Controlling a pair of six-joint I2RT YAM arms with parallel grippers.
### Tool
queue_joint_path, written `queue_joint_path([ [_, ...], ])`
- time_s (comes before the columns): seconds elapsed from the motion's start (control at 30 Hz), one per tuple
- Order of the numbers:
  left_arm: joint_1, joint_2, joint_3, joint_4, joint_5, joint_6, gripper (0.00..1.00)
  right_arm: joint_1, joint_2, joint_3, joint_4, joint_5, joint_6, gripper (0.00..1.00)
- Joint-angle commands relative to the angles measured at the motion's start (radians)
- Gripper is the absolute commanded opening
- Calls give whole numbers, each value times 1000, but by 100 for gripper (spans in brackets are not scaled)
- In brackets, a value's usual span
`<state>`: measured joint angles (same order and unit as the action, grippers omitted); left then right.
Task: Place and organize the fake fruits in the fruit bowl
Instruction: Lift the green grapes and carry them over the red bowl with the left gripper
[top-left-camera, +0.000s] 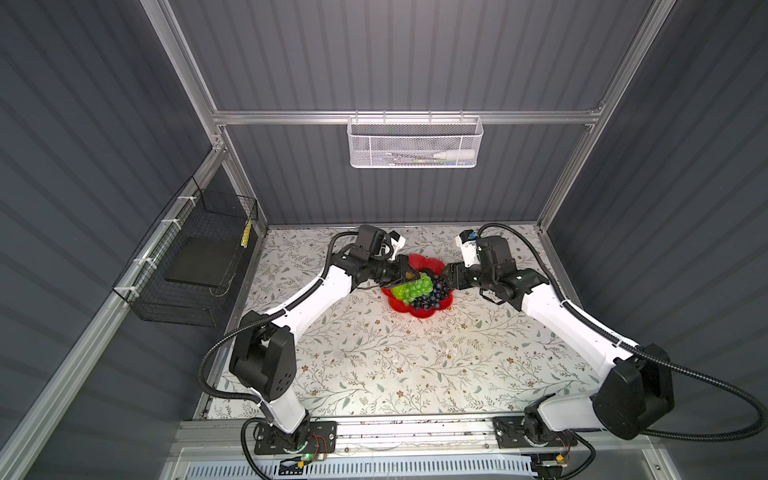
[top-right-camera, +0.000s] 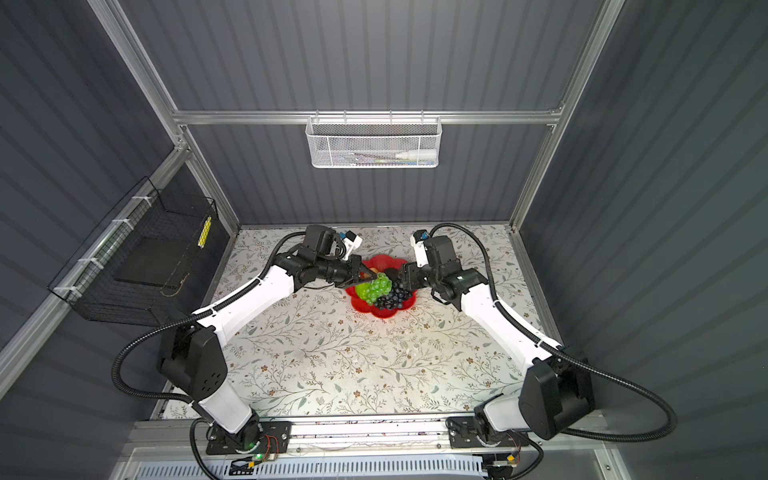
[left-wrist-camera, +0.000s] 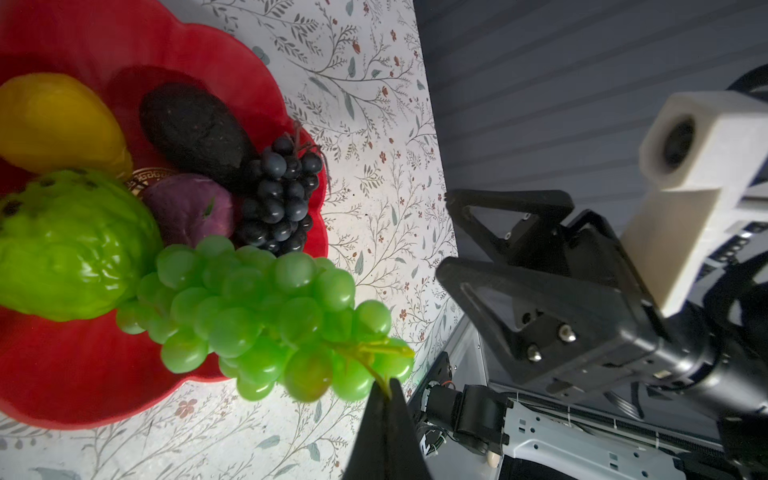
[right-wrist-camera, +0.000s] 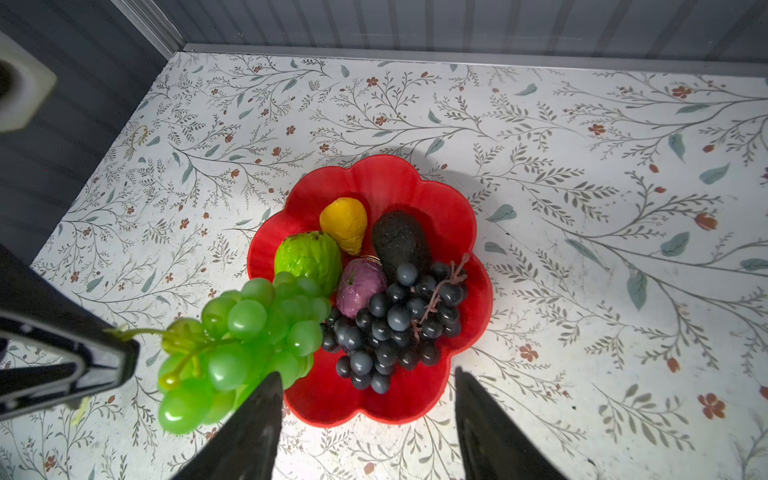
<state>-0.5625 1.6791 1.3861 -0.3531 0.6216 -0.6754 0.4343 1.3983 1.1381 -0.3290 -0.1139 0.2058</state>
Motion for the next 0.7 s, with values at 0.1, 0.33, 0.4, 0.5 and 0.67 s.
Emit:
queue_joint_path([
  [0.1,6,-96,-60,37,-76,-7,0,-2,21,9,17,-32,3,66],
  [0.33,35,-156,-114,-1,-173,21,0,1,98,64,23,-84,9,66],
  [0.4,46,-156,-121,2,-179,27,0,4,122,86,27,-100,8,65],
  [0.5,60,-142,-124,5,-186,36,0,15,168,123,28,-115,2,65],
  [0.67,98,-106,-134,2,-191,49,0,28,228,178,29,-136,-3,64],
])
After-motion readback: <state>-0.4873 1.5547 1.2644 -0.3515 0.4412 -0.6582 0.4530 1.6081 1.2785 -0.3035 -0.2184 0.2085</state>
